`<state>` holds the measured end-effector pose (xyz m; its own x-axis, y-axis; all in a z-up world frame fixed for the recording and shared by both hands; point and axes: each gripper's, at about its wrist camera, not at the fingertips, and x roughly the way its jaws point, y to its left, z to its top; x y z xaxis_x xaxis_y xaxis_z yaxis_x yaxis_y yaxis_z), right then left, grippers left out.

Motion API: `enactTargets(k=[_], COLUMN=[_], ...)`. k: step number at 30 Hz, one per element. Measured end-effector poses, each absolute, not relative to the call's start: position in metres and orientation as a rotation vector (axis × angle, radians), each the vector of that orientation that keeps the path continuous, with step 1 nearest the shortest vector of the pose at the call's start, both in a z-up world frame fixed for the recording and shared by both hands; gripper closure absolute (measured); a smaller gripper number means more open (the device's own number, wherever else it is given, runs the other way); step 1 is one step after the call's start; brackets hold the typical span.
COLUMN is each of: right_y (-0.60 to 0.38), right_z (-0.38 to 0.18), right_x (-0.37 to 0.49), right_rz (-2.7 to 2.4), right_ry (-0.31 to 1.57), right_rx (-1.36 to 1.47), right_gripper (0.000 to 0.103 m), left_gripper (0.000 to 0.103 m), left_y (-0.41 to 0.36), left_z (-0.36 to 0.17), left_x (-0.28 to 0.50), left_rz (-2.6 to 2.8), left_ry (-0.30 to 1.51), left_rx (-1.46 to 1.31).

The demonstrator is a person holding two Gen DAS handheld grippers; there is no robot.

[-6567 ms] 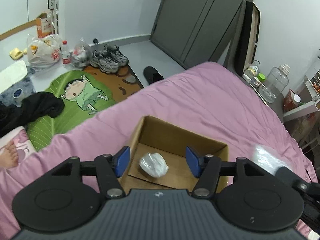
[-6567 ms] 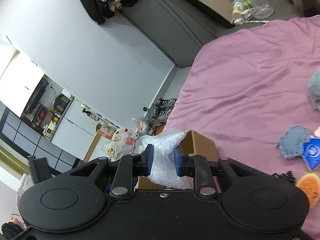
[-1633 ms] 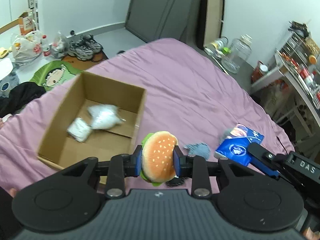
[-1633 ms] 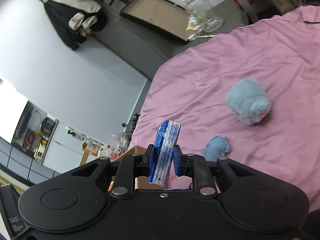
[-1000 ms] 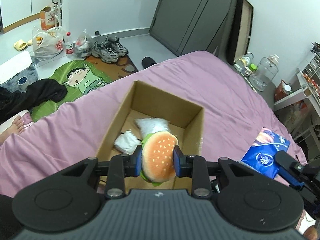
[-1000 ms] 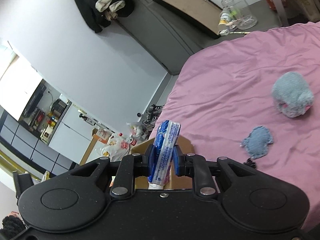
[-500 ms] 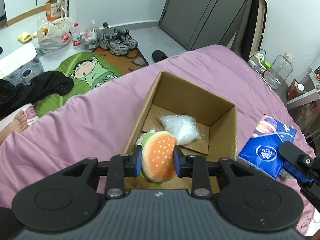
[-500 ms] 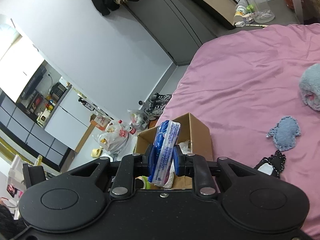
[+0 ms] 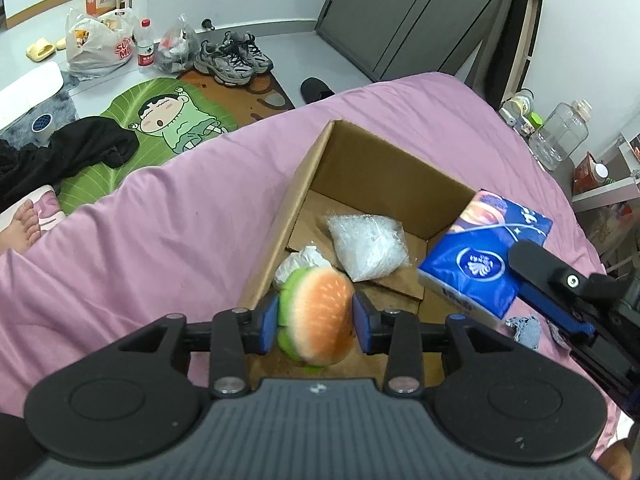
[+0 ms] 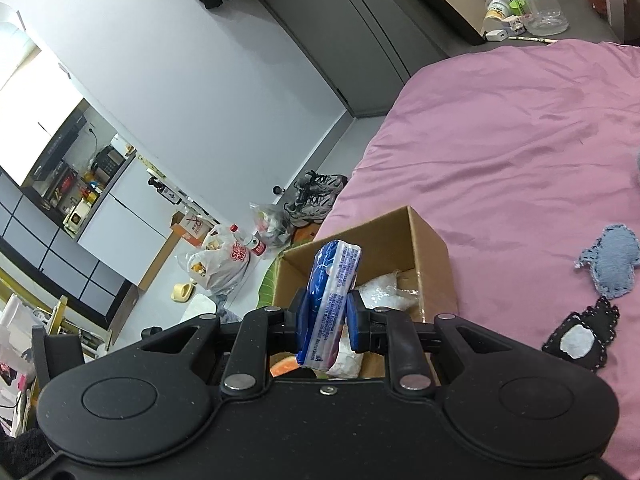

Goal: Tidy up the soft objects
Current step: 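Carry the burger plush and tissue pack into the box and release both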

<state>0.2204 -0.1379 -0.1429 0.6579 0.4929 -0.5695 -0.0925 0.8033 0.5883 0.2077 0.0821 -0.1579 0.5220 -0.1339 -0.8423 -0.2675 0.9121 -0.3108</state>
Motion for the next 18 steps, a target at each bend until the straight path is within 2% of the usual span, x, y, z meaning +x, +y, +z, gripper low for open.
enactTargets(k=[4, 8, 13, 18], right_y=[-0.143, -0.152, -0.167, -0.184], right_z=[-0.144, -0.141, -0.131, -0.128], right_x=[0.223, 0.221, 0.214, 0.205], right_rz=[0.363, 0.386, 0.351, 0.282], right_ry=[0.785, 0.781, 0.785, 0.821], right_rx=[0.583, 0.623, 0.643, 0.629], right_gripper=[0.072, 0.053, 0.050, 0.047], left_gripper=[0.058, 0.053, 0.029, 0.026], left_y=[0.078, 0.074, 0.062, 0.048], left_z=[-0.153, -0.146, -0.127, -0.114], left_x=[0.206, 0.204, 0.199, 0.196], left_rz=[0.085, 0.089, 0.140, 0.132], left_ry=[1.033, 1.034, 0.994, 0.972], left_rx=[-0.419, -0.399, -0.313, -0.290])
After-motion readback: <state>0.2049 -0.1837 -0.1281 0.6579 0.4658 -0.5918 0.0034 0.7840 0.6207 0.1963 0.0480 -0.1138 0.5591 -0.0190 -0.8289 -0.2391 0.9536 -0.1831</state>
